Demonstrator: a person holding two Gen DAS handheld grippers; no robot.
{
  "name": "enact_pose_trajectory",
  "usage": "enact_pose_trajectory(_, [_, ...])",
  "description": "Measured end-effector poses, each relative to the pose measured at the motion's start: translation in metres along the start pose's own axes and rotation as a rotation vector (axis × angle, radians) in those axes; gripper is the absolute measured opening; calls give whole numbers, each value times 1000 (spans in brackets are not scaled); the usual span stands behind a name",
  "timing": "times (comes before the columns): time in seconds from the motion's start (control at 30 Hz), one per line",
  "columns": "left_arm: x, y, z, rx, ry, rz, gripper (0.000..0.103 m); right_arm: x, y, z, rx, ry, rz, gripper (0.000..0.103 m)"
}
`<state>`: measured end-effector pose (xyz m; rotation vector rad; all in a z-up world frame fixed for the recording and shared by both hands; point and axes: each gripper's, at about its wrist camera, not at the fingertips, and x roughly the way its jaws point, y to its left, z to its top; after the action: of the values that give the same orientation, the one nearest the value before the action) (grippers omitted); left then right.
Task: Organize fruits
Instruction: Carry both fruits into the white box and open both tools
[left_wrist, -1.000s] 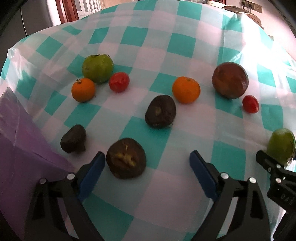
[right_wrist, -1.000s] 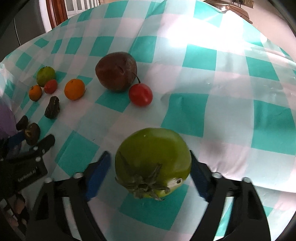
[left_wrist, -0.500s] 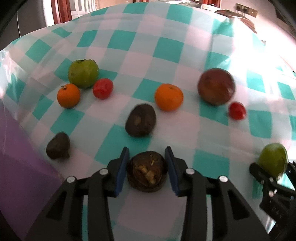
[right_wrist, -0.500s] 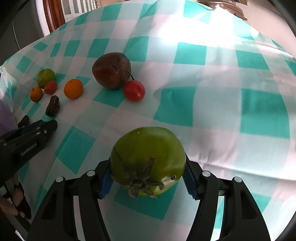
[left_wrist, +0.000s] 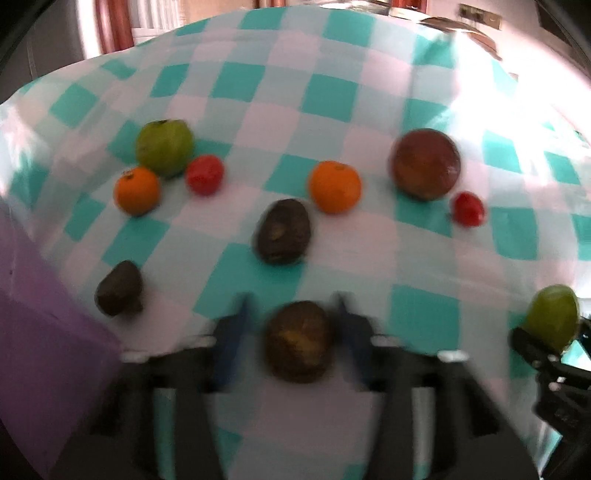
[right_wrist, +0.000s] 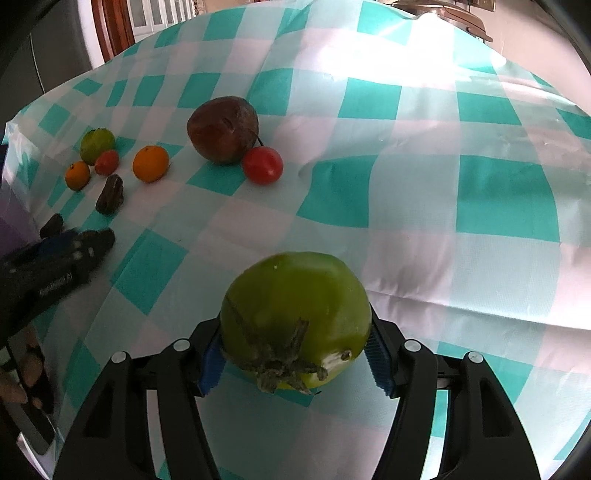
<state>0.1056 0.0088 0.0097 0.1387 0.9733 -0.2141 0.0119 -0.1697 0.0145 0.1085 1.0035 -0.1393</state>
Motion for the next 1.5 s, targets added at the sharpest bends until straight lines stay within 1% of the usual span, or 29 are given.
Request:
enact_pose_trajectory(0.03, [-2,0,-1,-12,13,-27,40,-1,-1,-1,8,8,1,62])
enact_pose_trajectory(0.07, [-4,-2,-2,-15,27,-32,40,-2,-1,-1,13,17,1,62])
enact_pose_trajectory(0.13, [-8,-4,-4,-24,76,-18,39,-5,-2,-1,29,59,9,62])
enact_pose_trajectory(0.23, [-25,-6,1,-65,137,-17,39,-12,-2,-2,76,135,50,62])
enact_pose_trajectory(0.37, [-61,-16,10,-27,146,20,39,-32,1,-4,115,199,104,62])
enact_pose_trajectory(0.43, [-78,-17,14,-8,151,39,40,-47,5,-2,120,216,133,62])
enact_pose_trajectory(0.5, [-97,-14,17,-9,147,46,40,-64,11,2,97,213,153,62])
enact_pose_trajectory(0.6, [-132,-1,15,-27,142,52,40,-99,29,12,30,187,195,62])
enact_pose_trajectory(0.67, [-157,13,12,-43,138,66,40,-123,46,20,-13,157,240,62])
enact_pose_trajectory(0.73, [-181,30,4,-54,122,108,40,-143,67,27,-74,126,280,62])
enact_pose_trajectory(0.83, [-209,59,-6,-103,98,158,40,-164,104,35,-165,88,340,62])
enact_pose_trajectory(1.03, [-247,124,-29,-220,91,262,40,-196,178,42,-340,60,442,62])
enact_pose_trajectory(1.07, [-251,135,-33,-242,93,277,40,-198,184,43,-355,59,451,62])
enact_pose_trajectory(1.2, [-257,166,-47,-293,103,309,40,-203,228,47,-441,55,488,62])
enact_pose_trajectory(1.3, [-259,191,-57,-326,116,320,40,-195,252,49,-473,70,499,62])
enact_pose_trajectory(1.5, [-247,225,-63,-341,146,300,40,-179,296,57,-513,99,499,62])
